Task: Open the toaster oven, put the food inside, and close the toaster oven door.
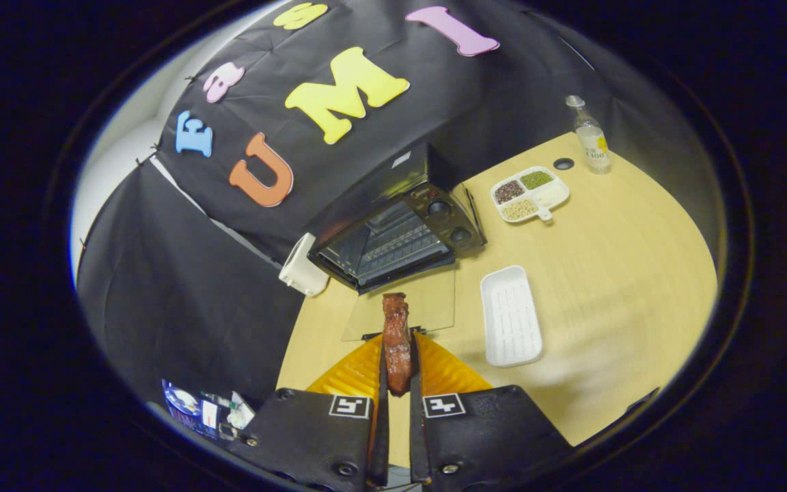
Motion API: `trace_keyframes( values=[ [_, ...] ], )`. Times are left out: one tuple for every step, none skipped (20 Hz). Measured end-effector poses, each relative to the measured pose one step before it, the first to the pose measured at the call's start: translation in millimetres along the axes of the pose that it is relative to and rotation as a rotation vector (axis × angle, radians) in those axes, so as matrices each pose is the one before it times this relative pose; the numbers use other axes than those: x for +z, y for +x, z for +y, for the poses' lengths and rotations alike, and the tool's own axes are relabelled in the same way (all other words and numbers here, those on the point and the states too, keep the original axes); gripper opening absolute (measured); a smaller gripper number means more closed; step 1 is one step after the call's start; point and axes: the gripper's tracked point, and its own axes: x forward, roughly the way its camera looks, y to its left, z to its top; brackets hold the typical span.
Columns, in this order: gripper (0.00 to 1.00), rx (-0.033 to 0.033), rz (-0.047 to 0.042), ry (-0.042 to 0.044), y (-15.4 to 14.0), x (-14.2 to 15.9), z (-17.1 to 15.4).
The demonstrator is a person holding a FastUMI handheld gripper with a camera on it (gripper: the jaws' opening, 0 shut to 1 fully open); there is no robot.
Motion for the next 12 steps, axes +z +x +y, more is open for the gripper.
trace_keyframes(
  values=[
    [0.15, -0.00184, -0.02815, 0.00660, 6.55, -1.72, 11.96],
    [0.15, 0.00768, -0.01528, 0.01823, 9.09, -3.28, 14.11],
    [0.15, 0.01617, -0.01384, 0.02315, 10.28, -2.73, 14.53],
    [0.15, 0.01512, -0.02116, 0.02254, 12.43, -0.19, 12.74],
    [0.15, 0.00524, -0.01378, 0.02370, 13.25, -1.52, 10.29],
    [0.15, 0.00038, -0.01120, 0.02452, 12.93, -2.58, 6.33],
    [0.15, 0.00489, -0.01397, 0.02787, 15.52, 0.18, 5.25],
    [0.15, 0.00435, -0.01616, 0.02464, 15.30, 2.73, 4.42],
    [0.15, 0.00307, -0.01544, 0.02722, 17.76, 3.31, 2.26],
    [0.15, -0.00130, -0.02043, 0.03120, 17.71, 3.89, 0.75],
    [0.15, -0.00477, -0.01850, 0.02881, 18.74, 3.74, -1.29],
    [0.15, -0.00578, -0.01790, 0.02598, 18.54, 3.05, -2.78]
  ],
)
